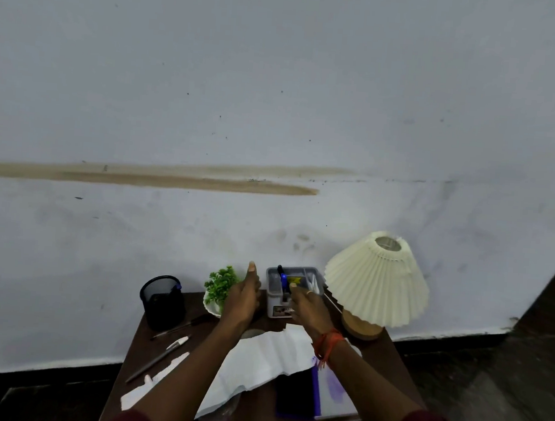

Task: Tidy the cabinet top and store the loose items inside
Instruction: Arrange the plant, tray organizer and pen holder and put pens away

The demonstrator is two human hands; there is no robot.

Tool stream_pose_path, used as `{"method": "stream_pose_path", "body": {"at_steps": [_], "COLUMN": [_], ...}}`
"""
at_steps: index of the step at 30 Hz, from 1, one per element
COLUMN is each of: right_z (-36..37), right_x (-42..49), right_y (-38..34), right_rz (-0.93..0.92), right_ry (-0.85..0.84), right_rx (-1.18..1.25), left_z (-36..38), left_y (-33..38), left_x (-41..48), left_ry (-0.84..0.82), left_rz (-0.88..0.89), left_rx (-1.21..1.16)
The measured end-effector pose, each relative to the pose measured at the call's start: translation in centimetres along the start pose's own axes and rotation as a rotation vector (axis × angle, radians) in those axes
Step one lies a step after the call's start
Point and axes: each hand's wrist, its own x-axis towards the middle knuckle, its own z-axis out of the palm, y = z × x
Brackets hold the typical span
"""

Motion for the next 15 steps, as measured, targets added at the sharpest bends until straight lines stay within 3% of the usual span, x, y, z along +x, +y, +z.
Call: {"method": "stream_pose_path", "body": {"at_steps": [6, 15], "right_z": [-2.2, -2.8], "right_x": [-0.8, -1.7], "right_y": [0.1, -0.6], "right_rz": [0.006, -0.033], "right_ry": [0.108, 0.186], "right_rx": [-0.075, -0.174], "left_z": [2.6, 3.5], "left_y": [-0.6, -0.8], "left_x": [0.9, 2.7], "left_ry": [-0.058, -0.036], "left_rz": [0.014, 0.128], "left_rx": [0.005, 0.236]}}
